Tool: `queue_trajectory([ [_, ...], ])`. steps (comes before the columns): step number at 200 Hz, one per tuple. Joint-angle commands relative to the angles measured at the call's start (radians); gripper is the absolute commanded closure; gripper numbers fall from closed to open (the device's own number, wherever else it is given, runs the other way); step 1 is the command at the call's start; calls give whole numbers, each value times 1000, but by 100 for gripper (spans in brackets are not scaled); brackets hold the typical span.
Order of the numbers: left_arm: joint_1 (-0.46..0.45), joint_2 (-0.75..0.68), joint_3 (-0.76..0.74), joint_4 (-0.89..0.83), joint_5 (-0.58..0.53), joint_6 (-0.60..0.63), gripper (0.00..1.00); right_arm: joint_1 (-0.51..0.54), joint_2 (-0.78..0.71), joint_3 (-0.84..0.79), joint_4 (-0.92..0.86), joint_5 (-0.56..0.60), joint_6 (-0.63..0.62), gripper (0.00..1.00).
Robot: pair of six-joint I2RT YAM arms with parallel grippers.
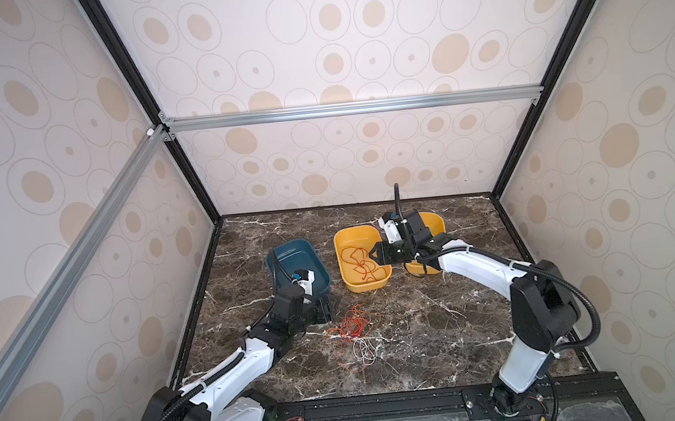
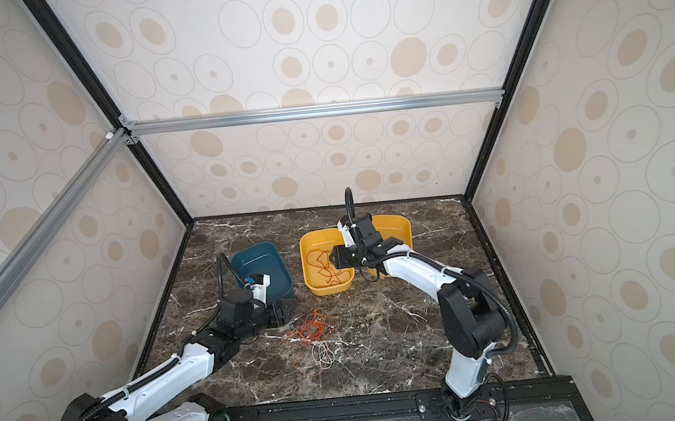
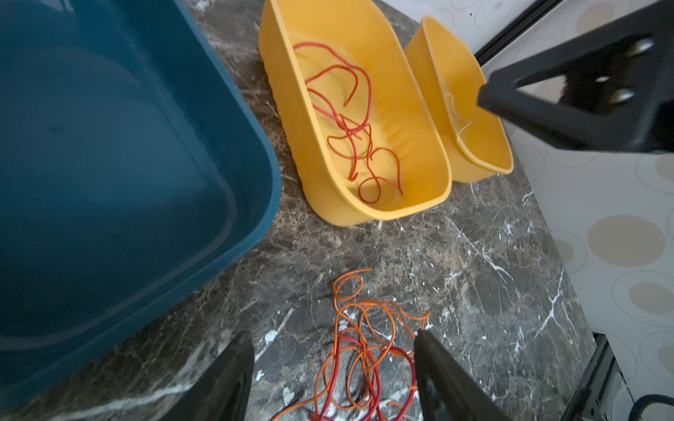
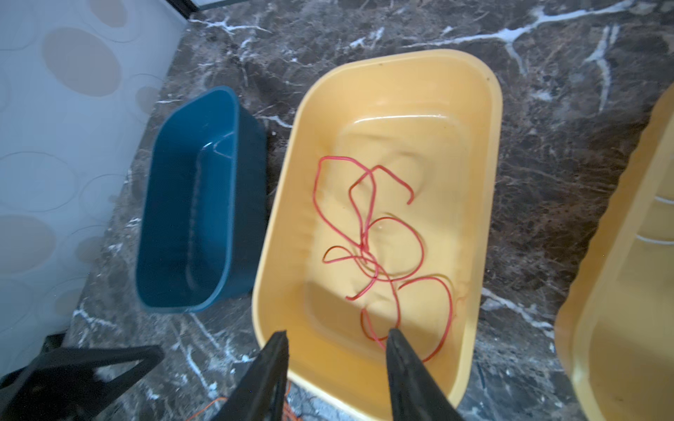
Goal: Untangle the cables
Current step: 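Open the right gripper to drop the red wire into the middle yellow tub, then move the right gripper back down to the wire tangle beside the left gripper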
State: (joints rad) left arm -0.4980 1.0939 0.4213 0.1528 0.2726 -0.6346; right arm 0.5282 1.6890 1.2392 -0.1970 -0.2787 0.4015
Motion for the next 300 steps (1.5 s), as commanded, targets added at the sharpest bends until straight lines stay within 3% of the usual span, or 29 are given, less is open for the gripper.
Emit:
queue_trajectory([
  [1, -28, -19, -19, 23, 18, -21, 30, 22, -48, -89, 10, -112, -3, 54],
  [59, -101, -13, -77, 62, 16, -29, 30, 104, -211, -350, 14, -175, 42, 54],
  [102, -145, 72, -74, 144, 43, -22, 29, 168, -315, -471, 4, -191, 57, 54],
  [161, -195, 208, -50, 229, 32, -31, 32, 280, -238, -542, 156, -222, 122, 54],
  [203, -200, 242, -59, 274, 8, -57, 41, 322, -111, -556, 263, -240, 168, 57],
  [235, -199, 249, -70, 291, -8, -65, 47, 354, -64, -540, 246, -216, 156, 70],
  [263, -200, 259, -71, 282, -24, -70, 65, 355, -92, -537, 188, -165, 137, 87],
  [300, -199, 250, -72, 258, -58, -68, 87, 354, -197, -532, 68, -75, 84, 97],
])
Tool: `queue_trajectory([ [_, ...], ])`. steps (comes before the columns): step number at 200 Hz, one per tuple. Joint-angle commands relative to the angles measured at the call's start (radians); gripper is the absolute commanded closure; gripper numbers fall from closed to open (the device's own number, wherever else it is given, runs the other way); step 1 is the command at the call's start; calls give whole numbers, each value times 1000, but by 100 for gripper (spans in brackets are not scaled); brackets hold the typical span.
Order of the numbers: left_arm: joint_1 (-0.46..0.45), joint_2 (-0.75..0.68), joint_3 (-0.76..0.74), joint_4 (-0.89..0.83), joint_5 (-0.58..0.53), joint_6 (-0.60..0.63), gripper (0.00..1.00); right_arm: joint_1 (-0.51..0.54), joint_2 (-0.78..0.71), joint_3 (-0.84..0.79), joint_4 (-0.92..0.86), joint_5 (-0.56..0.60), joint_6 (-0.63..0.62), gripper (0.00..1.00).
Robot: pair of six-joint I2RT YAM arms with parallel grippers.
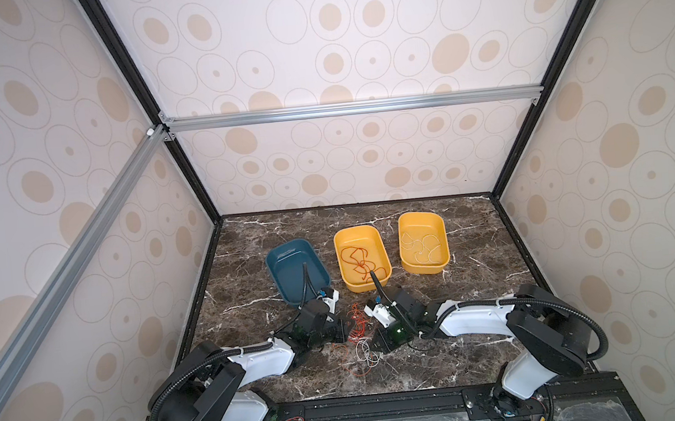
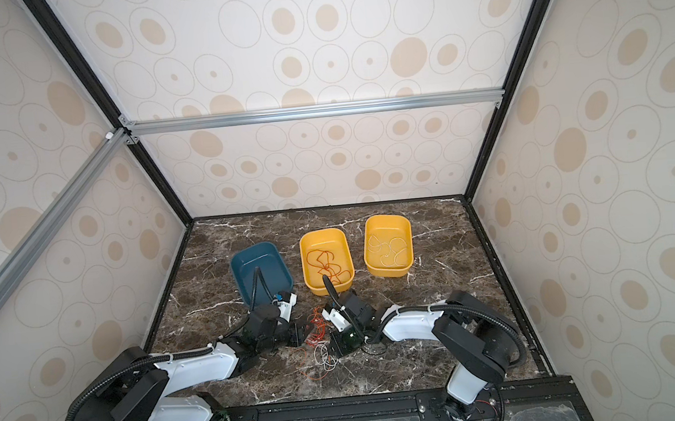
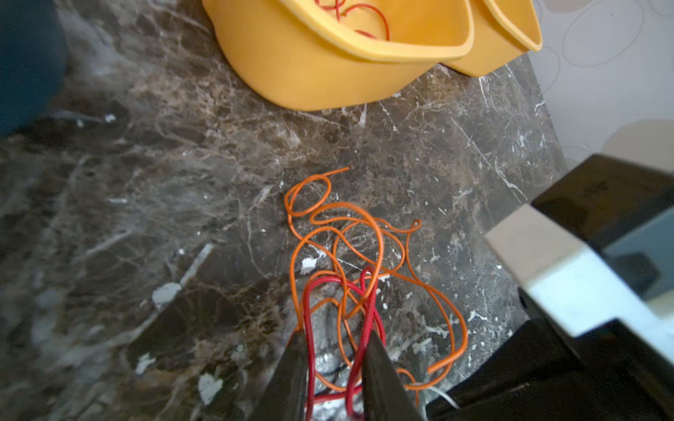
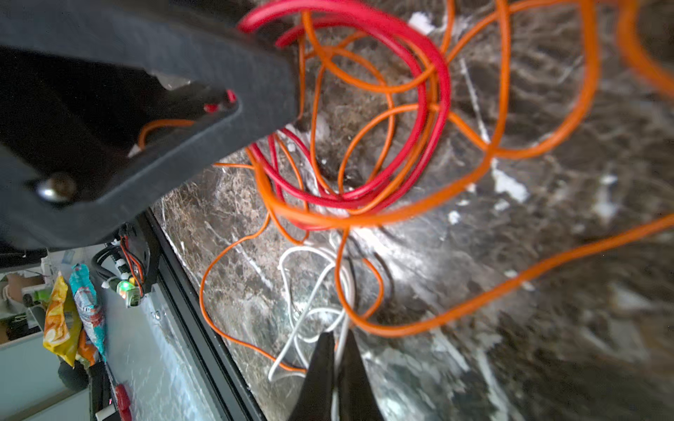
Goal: Untangle the cables
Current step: 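Move the right gripper back down to the wire tangle beside the left gripper, then pinch the white wire with the right gripper and pull it away from the tangle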
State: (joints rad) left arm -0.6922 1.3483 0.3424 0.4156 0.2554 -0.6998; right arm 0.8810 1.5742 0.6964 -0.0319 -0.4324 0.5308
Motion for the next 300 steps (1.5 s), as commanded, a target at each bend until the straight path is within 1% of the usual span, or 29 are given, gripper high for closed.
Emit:
queue_trajectory([
  [1, -5, -5, 7, -7, -43, -3, 87, 2, -84, 11, -101, 83, -48, 97],
  [12, -6, -14, 7, -20, -61, -3, 93, 1, -119, 12, -140, 113, -64, 98],
  [28, -3, -26, 6, -44, -93, -9, 98, 1, -165, 11, -200, 170, -77, 100],
  [64, 0, -45, 4, -83, -128, -15, 100, -22, -266, 5, -308, 299, -90, 100],
  [78, 1, -52, 0, -92, -138, -19, 100, -51, -316, -6, -329, 318, -84, 100],
  [107, 6, -61, 3, -122, -143, -17, 100, -143, -438, -28, -350, 301, -85, 100],
  [122, 5, -75, 9, -129, -149, -9, 100, -194, -493, -34, -355, 268, -92, 100],
  [125, 6, -78, 11, -154, -150, -8, 100, -204, -503, -35, -356, 260, -94, 100],
  [145, 11, -94, 17, -176, -160, -2, 100, -264, -556, -34, -374, 233, -104, 100],
  [163, 14, -99, 14, -185, -162, -1, 100, -322, -604, -24, -405, 234, -121, 100],
  [176, 16, -98, 12, -187, -158, 3, 100, -365, -633, -21, -402, 198, -131, 100],
  [189, 20, -99, 18, -189, -147, 9, 95, -396, -647, -20, -382, 131, -131, 100],
  [205, 22, -100, 36, -205, -134, 24, 89, -401, -631, -12, -356, 42, -129, 100],
  [224, 24, -109, 70, -232, -97, 57, 75, -402, -596, -11, -321, -38, -114, 100],
  [235, 24, -120, 101, -278, -100, 83, 65, -403, -574, -16, -284, -79, -98, 100],
  [250, 24, -141, 136, -327, -101, 123, 54, -402, -546, -24, -222, -139, -70, 100],
  [259, 25, -156, 149, -329, -69, 153, 48, -402, -528, -27, -189, -169, -50, 100],
  [272, 24, -179, 159, -314, -13, 187, 43, -402, -510, -31, -138, -195, -21, 100],
  [300, 23, -222, 153, -272, 66, 251, 41, -402, -485, -21, -69, -230, 22, 100],
])
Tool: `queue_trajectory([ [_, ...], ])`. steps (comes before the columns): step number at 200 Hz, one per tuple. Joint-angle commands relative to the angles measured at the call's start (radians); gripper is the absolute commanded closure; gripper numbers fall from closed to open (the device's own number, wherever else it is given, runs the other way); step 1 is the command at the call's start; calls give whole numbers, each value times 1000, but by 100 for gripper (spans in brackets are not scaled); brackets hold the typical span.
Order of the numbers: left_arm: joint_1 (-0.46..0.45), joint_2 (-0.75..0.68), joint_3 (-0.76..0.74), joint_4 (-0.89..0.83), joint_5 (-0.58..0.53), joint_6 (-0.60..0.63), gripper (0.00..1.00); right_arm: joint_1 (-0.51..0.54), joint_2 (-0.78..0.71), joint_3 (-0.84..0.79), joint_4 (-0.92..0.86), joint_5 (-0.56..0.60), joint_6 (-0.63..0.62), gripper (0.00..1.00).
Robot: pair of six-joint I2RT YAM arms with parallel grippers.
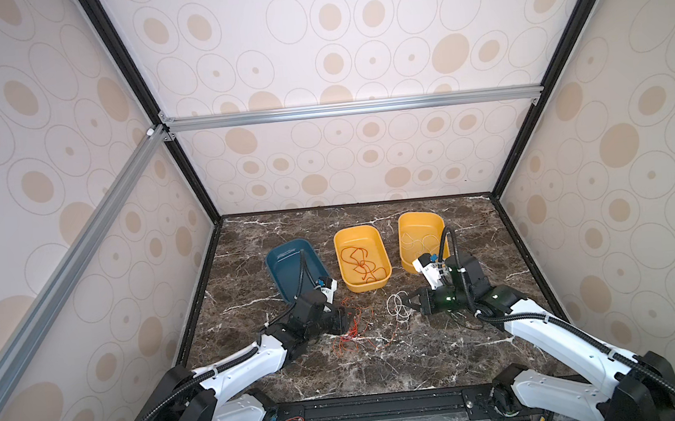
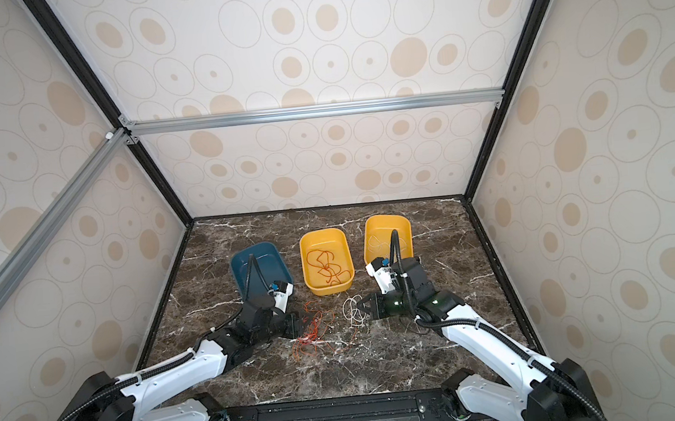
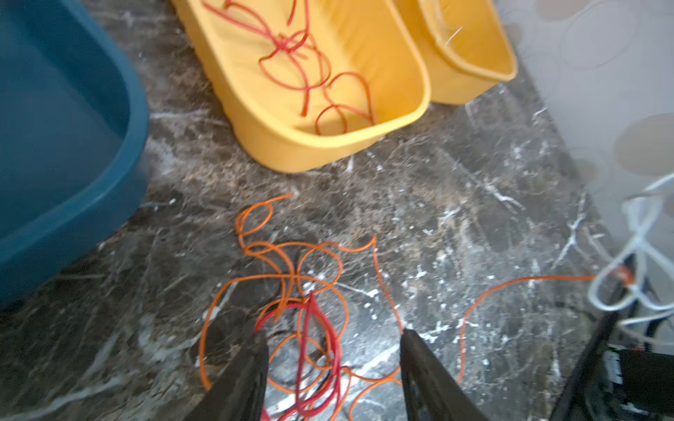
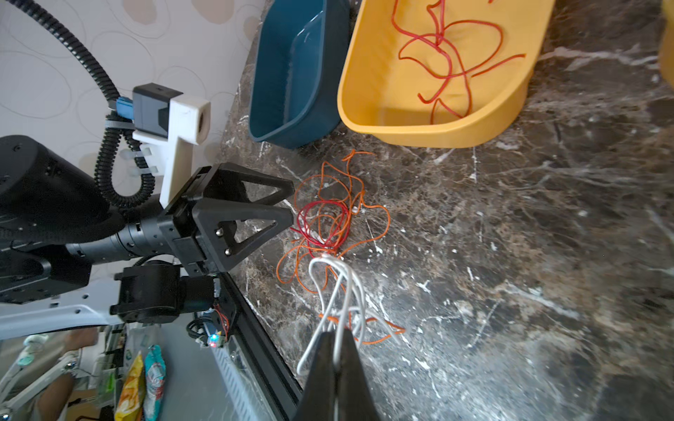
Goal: Untangle the cables
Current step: 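Pinch the white wire with the right gripper and pull it away from the tangle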
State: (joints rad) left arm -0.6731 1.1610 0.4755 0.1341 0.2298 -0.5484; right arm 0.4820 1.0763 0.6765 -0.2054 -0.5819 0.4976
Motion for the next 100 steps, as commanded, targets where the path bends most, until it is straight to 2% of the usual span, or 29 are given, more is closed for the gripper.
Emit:
queue_trajectory([
  [1, 4, -36, 19, 13, 95, 102, 41, -3, 13, -1, 107, -83, 56, 100],
  [32, -31, -81, -83, 249, 190, 127, 38, -3, 33, 18, 164, -141, 101, 100],
  [69, -83, -82, -184, 496, 142, 151, 37, -3, 55, 14, 262, -202, 176, 100],
  [100, -128, 13, -212, 696, 104, 198, 37, -4, 72, 13, 324, -232, 223, 100],
])
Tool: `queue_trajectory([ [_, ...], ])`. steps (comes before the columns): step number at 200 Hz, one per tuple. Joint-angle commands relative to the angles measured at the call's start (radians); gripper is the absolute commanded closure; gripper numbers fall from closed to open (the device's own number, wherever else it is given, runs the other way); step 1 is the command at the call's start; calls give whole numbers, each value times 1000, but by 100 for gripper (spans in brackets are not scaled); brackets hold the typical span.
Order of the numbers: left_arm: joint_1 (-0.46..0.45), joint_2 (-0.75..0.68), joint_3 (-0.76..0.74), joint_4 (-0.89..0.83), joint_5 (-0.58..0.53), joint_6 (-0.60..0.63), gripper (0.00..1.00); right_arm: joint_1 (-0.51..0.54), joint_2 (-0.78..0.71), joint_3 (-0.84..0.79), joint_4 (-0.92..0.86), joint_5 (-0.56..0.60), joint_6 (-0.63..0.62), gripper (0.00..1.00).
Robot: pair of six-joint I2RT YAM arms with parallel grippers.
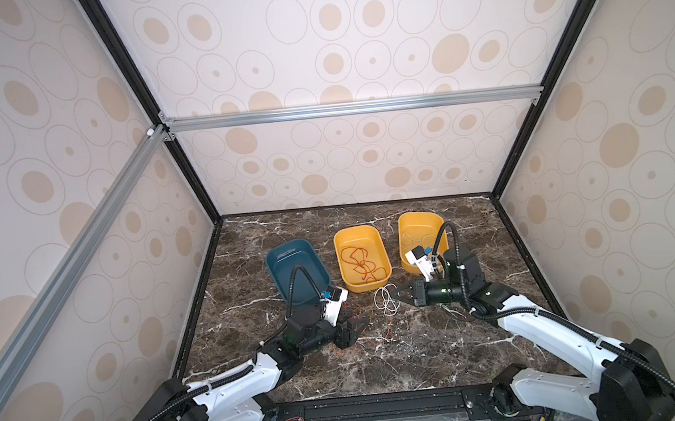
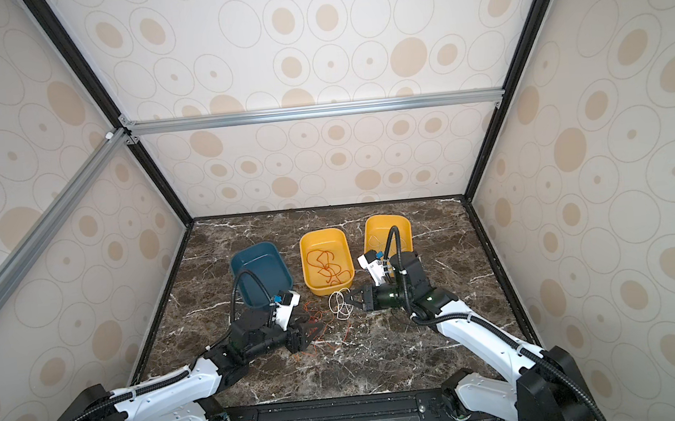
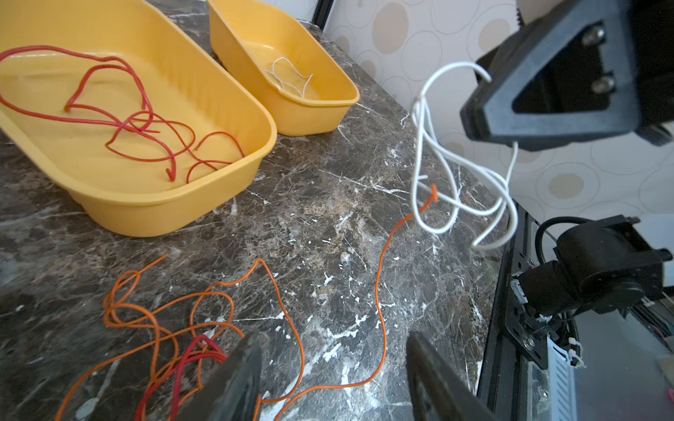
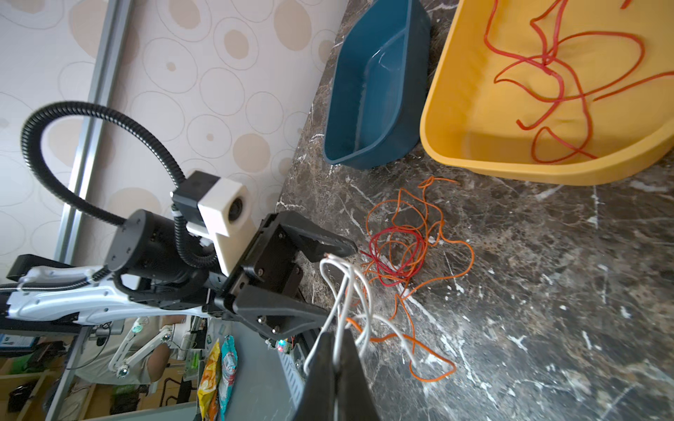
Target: Untangle the cables
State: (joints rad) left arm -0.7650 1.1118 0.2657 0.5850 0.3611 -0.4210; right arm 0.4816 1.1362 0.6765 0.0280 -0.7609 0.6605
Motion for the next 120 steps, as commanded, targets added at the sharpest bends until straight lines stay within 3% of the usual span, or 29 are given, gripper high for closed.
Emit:
queue_trajectory([
  [1, -38, 66, -2, 250, -29, 72, 36, -4, 13, 12, 92, -55, 61, 100],
  [70, -84, 384, 12, 788, -53, -43, 38, -3, 13, 14, 106, -72, 80, 100],
  [94, -87, 436, 28, 887, -46, -77, 42, -5, 15, 15, 104, -73, 78, 100],
  [120, -95, 474, 63, 883, -26, -101, 46, -3, 34, 17, 110, -74, 79, 100],
])
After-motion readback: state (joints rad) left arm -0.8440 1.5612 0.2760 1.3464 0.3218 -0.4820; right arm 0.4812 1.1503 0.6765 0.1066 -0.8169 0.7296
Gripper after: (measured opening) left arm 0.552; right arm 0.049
